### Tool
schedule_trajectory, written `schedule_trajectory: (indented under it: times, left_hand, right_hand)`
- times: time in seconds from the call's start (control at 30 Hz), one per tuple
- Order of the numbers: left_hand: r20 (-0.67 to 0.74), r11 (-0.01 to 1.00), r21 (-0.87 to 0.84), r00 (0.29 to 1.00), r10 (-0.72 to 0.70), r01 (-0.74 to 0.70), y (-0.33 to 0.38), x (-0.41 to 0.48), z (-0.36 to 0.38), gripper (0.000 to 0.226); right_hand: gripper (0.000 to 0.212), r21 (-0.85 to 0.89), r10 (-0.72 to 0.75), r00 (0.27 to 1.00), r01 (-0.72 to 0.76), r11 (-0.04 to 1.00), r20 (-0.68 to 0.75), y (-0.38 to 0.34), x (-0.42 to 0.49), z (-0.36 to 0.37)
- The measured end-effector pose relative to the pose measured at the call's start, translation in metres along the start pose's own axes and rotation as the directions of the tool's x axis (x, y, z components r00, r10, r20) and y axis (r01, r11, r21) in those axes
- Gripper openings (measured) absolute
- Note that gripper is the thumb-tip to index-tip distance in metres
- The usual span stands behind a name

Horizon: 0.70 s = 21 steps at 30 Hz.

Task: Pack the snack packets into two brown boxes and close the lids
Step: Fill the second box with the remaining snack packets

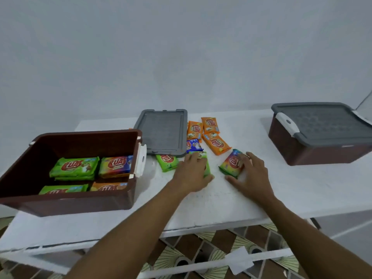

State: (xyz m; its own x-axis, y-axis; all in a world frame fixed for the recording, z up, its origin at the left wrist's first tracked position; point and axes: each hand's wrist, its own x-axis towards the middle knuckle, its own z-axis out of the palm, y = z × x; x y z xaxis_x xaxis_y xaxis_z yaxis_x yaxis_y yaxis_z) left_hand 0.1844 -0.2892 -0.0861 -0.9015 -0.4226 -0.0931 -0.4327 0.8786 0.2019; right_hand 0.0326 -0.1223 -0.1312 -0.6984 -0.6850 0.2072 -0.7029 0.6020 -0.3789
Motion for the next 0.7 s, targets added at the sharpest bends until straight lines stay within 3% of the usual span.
schedule_trajectory:
  times: [0.07, 0.2, 0.3, 0.4, 0.5, 0.7]
  left_hand:
    - [-0.125, 0.998, -0.05, 0.992, -0.037, 0.031, 0.004, -0.004, 0.032, 0.064]
    - [-0.358, 0.975, -0.212, 0.933, -0.021, -0.059, 0.0, -0.009, 0.052, 0.048]
    - [-0.364, 0.942, -0.332, 0.928, -0.077, -0.052, 0.001, -0.01, 0.046, 0.032]
    - [-0.37, 0.894, -0.447, 0.913, -0.173, -0.011, 0.003, -0.015, 0.043, 0.052]
    - [-0.411, 0.901, -0.434, 0.884, -0.225, 0.028, 0.001, -0.018, 0.044, 0.059]
    - [-0.362, 0.927, -0.352, 0.893, -0.266, 0.134, 0.004, -0.013, 0.048, 0.066]
  right_hand:
    - [0.089, -0.01, 0.006, 1.0, -0.006, 1.0, 0.011, 0.002, 0.002, 0.002]
    - [0.091, -0.048, 0.01, 0.998, -0.007, 0.999, 0.06, 0.007, 0.004, 0.006]
    - [0.083, -0.011, 0.02, 1.0, -0.02, 1.0, 0.016, 0.008, 0.006, 0.006]
    - [0.061, 0.078, 0.087, 0.995, -0.084, 0.993, -0.044, 0.009, 0.008, 0.007]
    - [0.048, 0.132, 0.082, 0.994, -0.071, 0.989, -0.075, 0.012, 0.007, 0.006]
    - [0.077, 0.137, -0.092, 0.993, 0.08, 0.987, 0.08, 0.011, 0.006, -0.001]
